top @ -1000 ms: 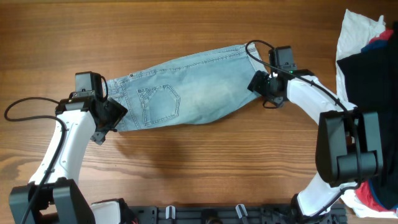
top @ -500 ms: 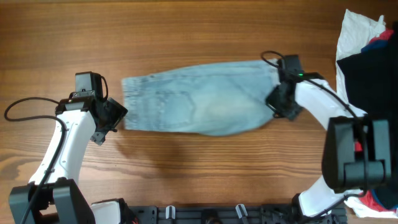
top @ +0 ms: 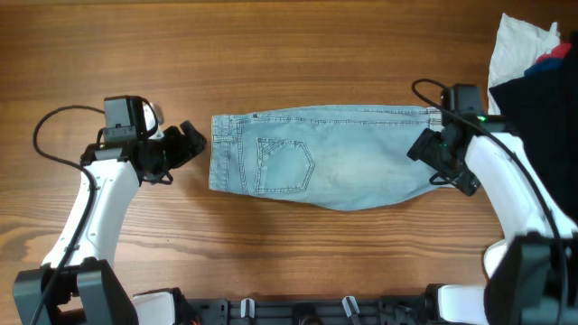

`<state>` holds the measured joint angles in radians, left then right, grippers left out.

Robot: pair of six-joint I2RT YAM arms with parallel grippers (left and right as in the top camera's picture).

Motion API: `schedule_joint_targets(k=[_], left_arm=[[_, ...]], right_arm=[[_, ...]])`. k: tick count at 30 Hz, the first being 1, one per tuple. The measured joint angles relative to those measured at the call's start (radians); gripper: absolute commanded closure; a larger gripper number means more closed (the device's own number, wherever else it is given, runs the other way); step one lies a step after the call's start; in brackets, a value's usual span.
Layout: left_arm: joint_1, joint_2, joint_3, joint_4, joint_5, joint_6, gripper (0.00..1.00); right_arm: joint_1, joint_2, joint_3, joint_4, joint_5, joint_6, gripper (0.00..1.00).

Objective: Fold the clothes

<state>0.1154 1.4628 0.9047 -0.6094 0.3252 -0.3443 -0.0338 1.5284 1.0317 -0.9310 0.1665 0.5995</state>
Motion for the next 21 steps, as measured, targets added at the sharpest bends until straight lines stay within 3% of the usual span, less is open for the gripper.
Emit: schedule_joint_targets(k=[2, 6, 13, 15, 17, 19, 21], left_arm=[[0.000, 0.000, 0.000, 0.000, 0.045, 0.047, 0.10], [-0.026, 0.040, 0.001, 0.003, 0.090, 0.098, 0.10], [-0.166, 0.240, 0.001, 0.111, 0.108, 0.130, 0.08], [-0.187, 0.276, 0.014, 0.158, 0.112, 0.134, 0.14], [-0.197, 0.306, 0.032, 0.182, 0.119, 0.139, 0.48], [-0.209, 0.329, 0.042, 0.202, 0.119, 0.139, 0.92], [-0.219, 0.353, 0.045, 0.209, 0.118, 0.142, 0.96]], right_arm=[[0.000, -0.078, 0.000, -0.005, -0.027, -0.028, 0.01], [0.000, -0.169, 0.000, -0.005, -0.085, -0.055, 0.00], [0.000, -0.182, 0.000, -0.017, -0.143, -0.093, 0.01], [0.000, -0.182, 0.000, -0.023, -0.146, -0.097, 0.01], [0.000, -0.182, 0.000, -0.031, -0.148, -0.100, 0.01], [0.000, -0.182, 0.000, -0.032, -0.148, -0.100, 0.00], [0.000, -0.182, 0.000, -0.031, -0.148, -0.100, 0.00]])
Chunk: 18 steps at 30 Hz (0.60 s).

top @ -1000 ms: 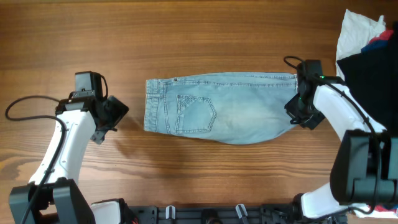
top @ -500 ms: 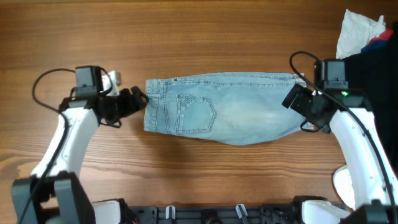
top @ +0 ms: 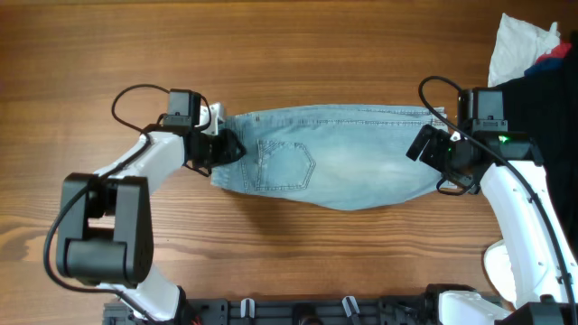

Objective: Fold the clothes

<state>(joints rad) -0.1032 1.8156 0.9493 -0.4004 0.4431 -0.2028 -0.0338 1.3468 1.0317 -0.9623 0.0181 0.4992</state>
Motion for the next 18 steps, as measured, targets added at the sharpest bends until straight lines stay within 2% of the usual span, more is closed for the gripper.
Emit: schedule_joint_targets(k=[3, 4, 6, 7, 9, 13, 18], left_arm=[[-0.002, 0.006, 0.000, -0.007, 0.004, 0.004, 0.96], [0.001, 0.003, 0.004, -0.029, -0.001, 0.000, 0.96], [0.006, -0.014, 0.010, -0.104, -0.027, -0.010, 0.96], [0.016, -0.030, 0.016, -0.165, -0.051, -0.019, 0.96], [0.044, -0.068, 0.034, -0.278, -0.102, -0.026, 0.96], [0.057, -0.180, 0.129, -0.443, -0.163, -0.036, 0.96], [0.031, -0.298, 0.156, -0.470, -0.173, -0.066, 0.96]], right_arm=[[0.000, 0.000, 0.000, 0.006, -0.001, -0.013, 0.02], [0.000, 0.000, 0.000, 0.015, -0.010, -0.034, 0.09], [0.000, 0.000, 0.000, 0.032, -0.043, -0.085, 0.32], [0.000, 0.000, 0.000, 0.038, -0.063, -0.109, 0.54], [0.014, 0.000, 0.000, 0.065, -0.128, -0.162, 0.93], [0.125, 0.045, 0.000, 0.118, -0.230, -0.201, 0.96], [0.317, 0.196, 0.000, 0.190, -0.329, -0.209, 0.96]])
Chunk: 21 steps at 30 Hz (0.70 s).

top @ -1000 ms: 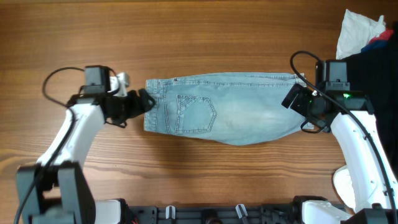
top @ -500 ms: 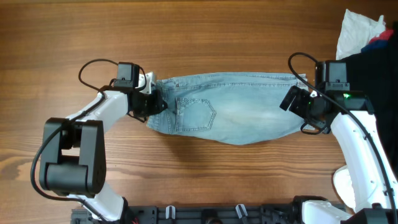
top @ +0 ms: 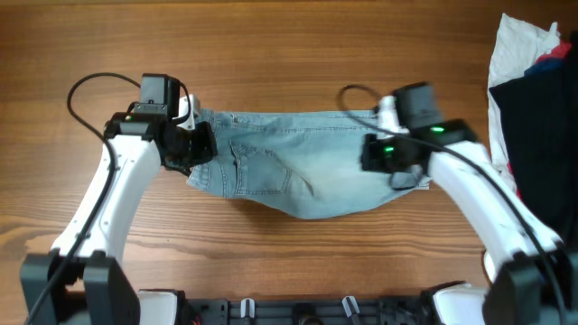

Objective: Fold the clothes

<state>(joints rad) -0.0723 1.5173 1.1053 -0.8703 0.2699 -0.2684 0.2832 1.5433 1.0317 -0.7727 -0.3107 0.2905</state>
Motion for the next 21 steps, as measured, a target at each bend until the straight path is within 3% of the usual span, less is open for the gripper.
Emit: schedule_joint_targets(k=[7, 16, 21], left_arm=[[0.000, -0.066, 0.046, -0.007, -0.011, -0.039, 0.96], [0.001, -0.071, 0.158, -0.066, 0.016, -0.068, 0.96], [0.001, -0.071, 0.158, -0.072, 0.018, -0.068, 0.96]], right_arm=[[0.221, 0.235, 0.000, 0.225, -0.137, 0.091, 0.96], [0.437, 0.422, 0.001, 0.706, -0.206, 0.297, 0.94], [0.449, 0.417, 0.008, 0.627, -0.202, 0.322, 0.96]])
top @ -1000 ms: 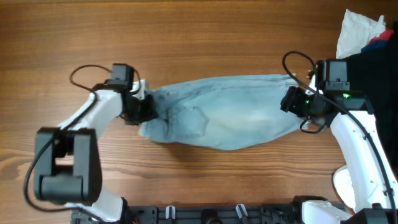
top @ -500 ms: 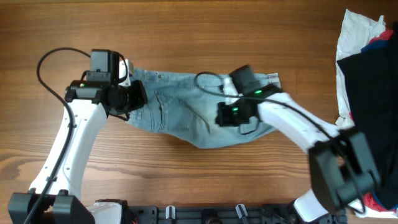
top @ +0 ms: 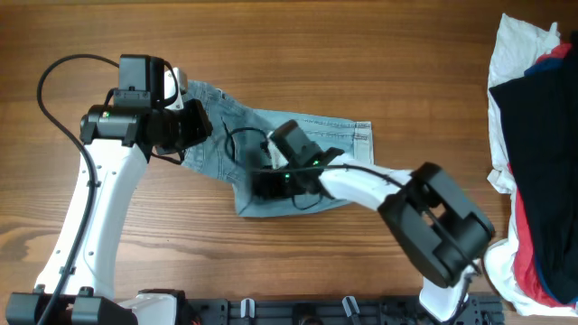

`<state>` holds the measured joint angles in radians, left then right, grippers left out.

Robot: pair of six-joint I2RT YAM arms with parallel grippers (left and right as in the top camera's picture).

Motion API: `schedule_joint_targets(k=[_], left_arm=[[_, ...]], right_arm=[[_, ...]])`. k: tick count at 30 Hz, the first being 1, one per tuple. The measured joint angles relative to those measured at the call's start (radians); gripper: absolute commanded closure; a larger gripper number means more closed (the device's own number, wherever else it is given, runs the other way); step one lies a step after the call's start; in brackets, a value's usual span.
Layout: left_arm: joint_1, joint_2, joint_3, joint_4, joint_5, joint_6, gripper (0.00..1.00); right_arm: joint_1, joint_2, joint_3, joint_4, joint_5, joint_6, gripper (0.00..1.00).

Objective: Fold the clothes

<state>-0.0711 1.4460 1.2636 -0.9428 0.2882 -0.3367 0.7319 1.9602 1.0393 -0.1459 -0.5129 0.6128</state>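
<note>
In the overhead view the light blue jeans lie bunched in the middle of the table, their right part doubled over toward the left. A hem edge shows at the right of the bundle. My left gripper is shut on the waistband end at the upper left, which looks raised. My right gripper reaches far left across the cloth and is shut on denim at the bundle's lower left. Both sets of fingertips are partly hidden by cloth.
A pile of white, black and red clothes fills the right edge of the wooden table. The arm bases and a black rail sit along the front edge. The right arm lies across the jeans.
My right gripper has moved from the jeans' right part to their lower left, bringing that end with it, so the cloth is now much shorter. The left gripper holds the waistband slightly farther back.
The jeans lay flat with both grippers just off their ends. Then the left gripper was at the waistband and the right at the leg end. Then both held the cloth, shifted left and sagging. Now the right end lies over toward the left.
</note>
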Motion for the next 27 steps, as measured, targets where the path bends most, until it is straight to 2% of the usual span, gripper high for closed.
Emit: schedule_joint_targets(k=[3, 8, 11, 14, 19, 27], left_arm=[[0.000, 0.000, 0.000, -0.005, 0.005, -0.003, 0.96], [-0.016, 0.000, 0.000, -0.008, 0.005, -0.006, 0.96], [-0.037, 0.000, 0.000, -0.008, 0.005, -0.006, 0.96], [-0.062, 0.000, 0.000, -0.007, 0.005, -0.006, 0.96], [-0.113, 0.000, 0.000, 0.008, 0.005, -0.019, 0.96], [-0.234, 0.000, 0.000, 0.097, 0.004, -0.117, 0.96]], right_arm=[[-0.083, -0.077, 0.004, -0.180, 0.050, -0.016, 0.96], [-0.307, -0.312, 0.010, -0.494, 0.229, -0.051, 0.96], [-0.393, -0.349, 0.009, -0.612, 0.319, -0.087, 0.96], [-0.426, -0.340, -0.031, -0.628, 0.367, -0.129, 0.96], [-0.425, -0.278, -0.134, -0.551, 0.388, -0.143, 0.96], [-0.426, -0.236, -0.120, -0.537, 0.383, -0.143, 0.96]])
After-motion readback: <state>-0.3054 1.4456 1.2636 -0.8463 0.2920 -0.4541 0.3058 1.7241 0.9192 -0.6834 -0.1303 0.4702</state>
